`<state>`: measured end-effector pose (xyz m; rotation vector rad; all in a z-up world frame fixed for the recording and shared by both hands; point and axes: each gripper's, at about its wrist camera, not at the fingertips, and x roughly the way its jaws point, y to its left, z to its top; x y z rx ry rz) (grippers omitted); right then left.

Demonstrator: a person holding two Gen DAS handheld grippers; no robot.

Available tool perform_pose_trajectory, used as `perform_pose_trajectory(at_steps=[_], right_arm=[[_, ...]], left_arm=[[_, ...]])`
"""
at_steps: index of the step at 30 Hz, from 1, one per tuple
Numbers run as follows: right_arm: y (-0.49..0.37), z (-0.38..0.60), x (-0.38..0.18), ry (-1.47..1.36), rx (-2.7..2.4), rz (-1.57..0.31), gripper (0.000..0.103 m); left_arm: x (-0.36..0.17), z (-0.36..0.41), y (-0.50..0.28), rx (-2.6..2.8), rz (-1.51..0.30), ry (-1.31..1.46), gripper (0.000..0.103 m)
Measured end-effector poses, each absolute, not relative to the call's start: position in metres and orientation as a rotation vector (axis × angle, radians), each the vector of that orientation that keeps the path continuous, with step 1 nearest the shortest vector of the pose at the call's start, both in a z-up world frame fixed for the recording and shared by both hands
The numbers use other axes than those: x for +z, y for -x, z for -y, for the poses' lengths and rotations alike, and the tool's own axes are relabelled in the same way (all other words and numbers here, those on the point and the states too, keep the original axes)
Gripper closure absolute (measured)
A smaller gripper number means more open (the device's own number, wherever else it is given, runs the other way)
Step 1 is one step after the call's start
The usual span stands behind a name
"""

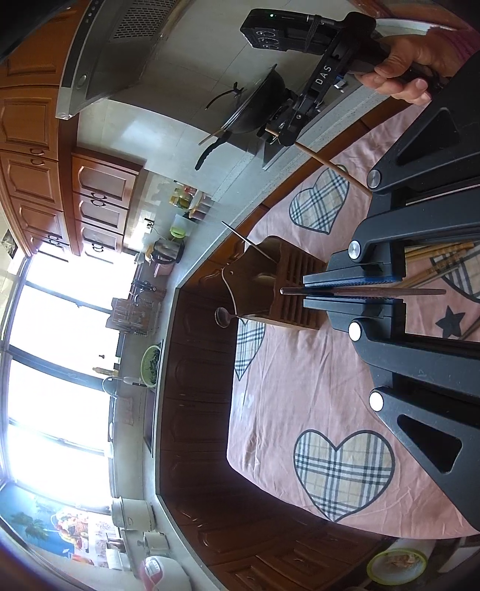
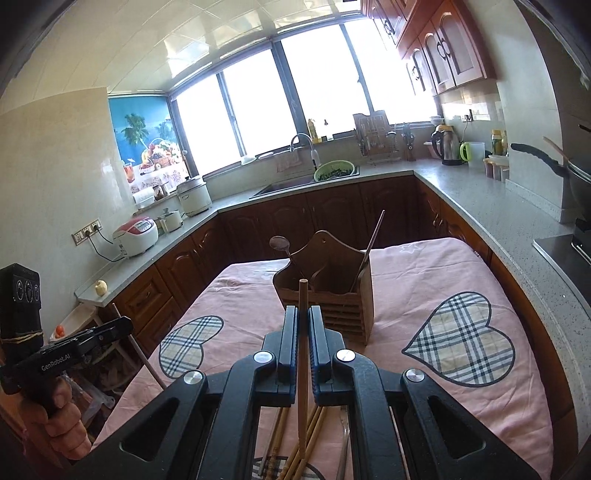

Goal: Organize utensils
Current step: 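Carry both chopsticks upright over the wooden holder with both grippers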

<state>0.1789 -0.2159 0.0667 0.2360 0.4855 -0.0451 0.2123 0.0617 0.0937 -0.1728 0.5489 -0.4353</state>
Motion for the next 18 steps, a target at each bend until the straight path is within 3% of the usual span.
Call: perform_pose_trajectory(at_steps=[18], right_arm=[[-0.217, 0.249, 0.110, -0.279, -0.099, -0.265, 0.098]], left_arm=[[0.112, -0.061, -0.285, -0.411, -0.387, 0.288, 0.100]])
